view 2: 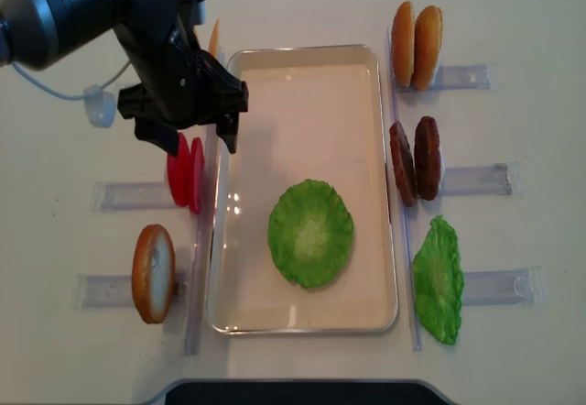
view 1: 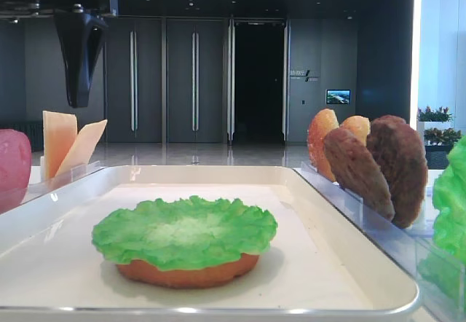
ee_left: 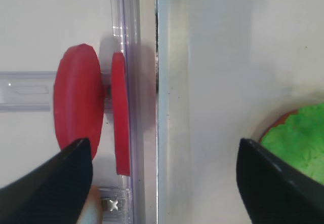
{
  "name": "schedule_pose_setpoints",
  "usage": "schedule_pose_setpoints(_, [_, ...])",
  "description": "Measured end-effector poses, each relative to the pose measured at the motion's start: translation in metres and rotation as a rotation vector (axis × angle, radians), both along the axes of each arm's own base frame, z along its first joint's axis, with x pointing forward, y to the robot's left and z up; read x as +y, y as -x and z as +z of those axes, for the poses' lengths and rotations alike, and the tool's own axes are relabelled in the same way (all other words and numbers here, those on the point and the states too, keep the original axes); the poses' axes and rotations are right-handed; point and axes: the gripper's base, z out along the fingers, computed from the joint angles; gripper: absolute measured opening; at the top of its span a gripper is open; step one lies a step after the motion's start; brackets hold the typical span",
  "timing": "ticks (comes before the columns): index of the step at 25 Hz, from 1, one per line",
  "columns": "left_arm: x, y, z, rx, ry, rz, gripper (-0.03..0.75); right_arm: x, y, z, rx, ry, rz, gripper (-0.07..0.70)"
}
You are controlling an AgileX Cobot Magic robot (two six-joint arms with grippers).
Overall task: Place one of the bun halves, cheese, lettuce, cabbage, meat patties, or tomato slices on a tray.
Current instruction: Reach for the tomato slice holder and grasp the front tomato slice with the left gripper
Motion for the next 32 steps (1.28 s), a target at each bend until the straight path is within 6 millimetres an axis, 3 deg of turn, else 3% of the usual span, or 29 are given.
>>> schedule_pose_setpoints(32, [-0.003,-0.013,-0.049,0.119,-0.105,-0.017,0.678,0.0,0.0,0.0,0.0,0.0,0.0,0.54])
